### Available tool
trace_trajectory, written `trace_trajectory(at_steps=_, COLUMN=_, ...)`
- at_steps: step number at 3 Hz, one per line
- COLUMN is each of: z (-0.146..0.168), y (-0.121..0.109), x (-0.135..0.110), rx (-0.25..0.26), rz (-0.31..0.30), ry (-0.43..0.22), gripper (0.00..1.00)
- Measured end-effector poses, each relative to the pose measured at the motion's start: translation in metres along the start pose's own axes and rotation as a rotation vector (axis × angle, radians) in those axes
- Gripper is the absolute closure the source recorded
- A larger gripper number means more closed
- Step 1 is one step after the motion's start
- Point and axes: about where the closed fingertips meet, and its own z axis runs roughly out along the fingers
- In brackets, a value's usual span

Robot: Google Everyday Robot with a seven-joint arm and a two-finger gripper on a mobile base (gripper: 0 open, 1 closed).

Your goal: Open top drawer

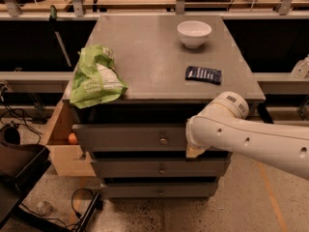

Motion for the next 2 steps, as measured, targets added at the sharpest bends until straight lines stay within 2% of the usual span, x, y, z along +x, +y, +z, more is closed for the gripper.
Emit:
trace_trajectory(at_steps=1, z=-0.0007, y=-0.0002, x=0.0001, rx=0.001, rz=0.000, ry=0.001, gripper=0.00)
trace_trajectory(at_steps=2, z=-0.0011, y=-0.0003, x=0.0005, rx=-0.001, rz=0.001, ry=0.000, gripper=0.02)
